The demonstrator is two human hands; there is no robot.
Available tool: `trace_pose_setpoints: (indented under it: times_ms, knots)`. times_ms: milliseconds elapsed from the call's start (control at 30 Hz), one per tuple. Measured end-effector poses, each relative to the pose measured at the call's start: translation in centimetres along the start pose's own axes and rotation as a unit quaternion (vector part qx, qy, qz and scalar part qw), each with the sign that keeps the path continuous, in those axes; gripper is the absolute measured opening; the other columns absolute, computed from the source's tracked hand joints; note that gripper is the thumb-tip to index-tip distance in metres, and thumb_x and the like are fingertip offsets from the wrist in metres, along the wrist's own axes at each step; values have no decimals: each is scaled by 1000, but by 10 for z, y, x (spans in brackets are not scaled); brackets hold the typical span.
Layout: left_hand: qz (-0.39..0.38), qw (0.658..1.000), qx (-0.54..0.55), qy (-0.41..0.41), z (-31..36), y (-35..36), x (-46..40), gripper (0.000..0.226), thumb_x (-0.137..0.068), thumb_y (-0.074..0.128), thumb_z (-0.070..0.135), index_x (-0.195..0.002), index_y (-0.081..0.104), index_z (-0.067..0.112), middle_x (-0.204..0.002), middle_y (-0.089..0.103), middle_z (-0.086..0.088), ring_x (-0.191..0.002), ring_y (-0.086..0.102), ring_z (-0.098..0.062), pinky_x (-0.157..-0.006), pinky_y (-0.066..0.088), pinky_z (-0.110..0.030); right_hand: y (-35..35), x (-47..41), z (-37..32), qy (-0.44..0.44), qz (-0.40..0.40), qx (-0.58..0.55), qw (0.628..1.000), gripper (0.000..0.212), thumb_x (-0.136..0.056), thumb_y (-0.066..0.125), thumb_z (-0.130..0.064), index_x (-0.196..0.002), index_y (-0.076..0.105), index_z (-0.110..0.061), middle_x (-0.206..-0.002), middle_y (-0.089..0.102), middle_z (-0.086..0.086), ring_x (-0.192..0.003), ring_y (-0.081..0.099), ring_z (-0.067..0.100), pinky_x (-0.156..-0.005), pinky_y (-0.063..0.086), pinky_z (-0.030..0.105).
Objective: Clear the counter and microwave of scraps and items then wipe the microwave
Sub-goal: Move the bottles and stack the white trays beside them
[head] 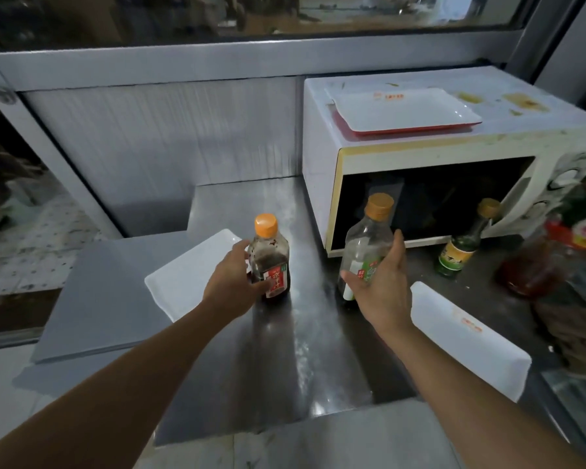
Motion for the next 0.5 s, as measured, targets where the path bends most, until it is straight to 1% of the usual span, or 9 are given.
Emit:
trace_pose_setpoints:
  times_ms: [100,167,267,367,500]
  knots:
    - [6,1000,29,7,-5,8,-7,61,-76,75,18,-127,41,17,-116,60,-3,-107,57,-25,-87,46,-34,10,0,5,12,26,-8,1000,107,-73,77,-36,-149,4,-17,-147,37,11,-125,47,32,-89,47,41]
    - [14,999,34,11,-7,12,-11,58,-77,74,19,-124,40,16,-111,60,-3,-103,59,-27,-84,49,-36,14,-2,8,11,43,-13,999,105,-73,77,-36,-148,7,-16,-145,40,11,-124,48,31,-90,47,40]
    - [13,999,32,17,-9,14,-15,57,-78,74,21,-122,40,17,-110,61,-5,-100,59,-27,-84,51,-40,18,-4,10,12,60,-21,998,99,-72,78,-33,-146,16,-14,-141,44,10,-122,49,30,-90,46,39]
    - [16,999,41,16,-11,14,-19,50,-77,74,23,-115,43,16,-102,60,-2,-96,59,-26,-82,51,-40,21,-5,10,7,81,-35,996,86,-73,78,-27,-140,26,-11,-132,51,11,-116,54,30,-86,45,34]
    - [2,999,44,8,-12,13,-22,44,-78,73,23,-110,44,17,-105,61,-4,-97,59,-27,-85,51,-45,23,-2,7,5,91,-43,995,80,-72,79,-24,-135,32,-10,-125,55,10,-110,57,29,-82,46,32]
Point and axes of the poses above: each hand's wrist, its own x-axis away from the middle knuckle, its own y-axis out of the palm, z = x × y, the point moved 2 cm from there along -x, towards the middle knuckle
